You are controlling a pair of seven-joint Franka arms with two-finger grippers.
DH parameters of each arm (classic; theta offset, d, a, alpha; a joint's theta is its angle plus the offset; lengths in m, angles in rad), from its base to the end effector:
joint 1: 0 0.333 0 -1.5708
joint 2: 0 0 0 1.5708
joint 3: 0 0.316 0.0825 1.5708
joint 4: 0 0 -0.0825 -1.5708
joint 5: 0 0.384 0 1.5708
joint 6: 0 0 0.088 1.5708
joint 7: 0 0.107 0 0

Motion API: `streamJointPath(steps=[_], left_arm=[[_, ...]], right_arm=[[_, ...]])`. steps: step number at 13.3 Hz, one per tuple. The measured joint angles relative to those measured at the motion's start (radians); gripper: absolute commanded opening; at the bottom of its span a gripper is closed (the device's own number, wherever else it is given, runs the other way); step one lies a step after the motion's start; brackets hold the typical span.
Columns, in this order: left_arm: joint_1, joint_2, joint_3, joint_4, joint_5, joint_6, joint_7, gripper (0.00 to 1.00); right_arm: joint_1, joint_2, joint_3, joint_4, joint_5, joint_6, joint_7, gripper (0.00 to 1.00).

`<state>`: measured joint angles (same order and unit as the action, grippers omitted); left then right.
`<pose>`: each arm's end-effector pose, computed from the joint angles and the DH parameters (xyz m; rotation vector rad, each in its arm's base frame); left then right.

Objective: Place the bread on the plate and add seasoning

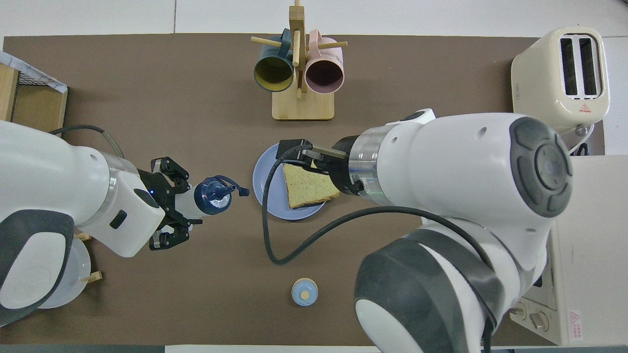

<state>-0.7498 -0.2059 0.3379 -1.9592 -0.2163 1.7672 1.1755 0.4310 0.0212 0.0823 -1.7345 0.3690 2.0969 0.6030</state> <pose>0.4566 -0.2067 0.5620 2.0544 -2.0155 0.1514 0.5153 0.3100 0.5896 -2.6473 0.2946 -0.1372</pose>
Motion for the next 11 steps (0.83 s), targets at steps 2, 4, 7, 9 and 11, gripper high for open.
streamJointPath(steps=[2, 4, 7, 9, 11], left_arm=[[0.0, 0.0, 0.0, 0.0, 0.0, 0.0, 0.0, 0.0], [0.0, -0.001, 0.001, 0.0, 0.0, 0.001, -0.002, 0.0], [0.0, -0.001, 0.001, 0.0, 0.013, 0.004, -0.013, 0.0], [-0.001, -0.001, -0.007, 0.0, 0.064, 0.009, -0.038, 0.0], [-0.002, -0.001, -0.022, 0.0, 0.119, 0.029, -0.072, 0.0]], right_arm=[[-0.067, -0.005, -0.002, 0.0, -0.075, -0.095, -0.125, 1.0], [-0.139, -0.011, -0.004, 0.002, -0.155, -0.187, -0.234, 1.0], [-0.23, -0.024, -0.007, 0.026, -0.269, -0.366, -0.288, 1.0], [-0.287, -0.027, -0.01, 0.07, -0.311, -0.466, -0.296, 1.0], [-0.322, -0.024, -0.027, 0.127, -0.365, -0.557, -0.35, 1.0]])
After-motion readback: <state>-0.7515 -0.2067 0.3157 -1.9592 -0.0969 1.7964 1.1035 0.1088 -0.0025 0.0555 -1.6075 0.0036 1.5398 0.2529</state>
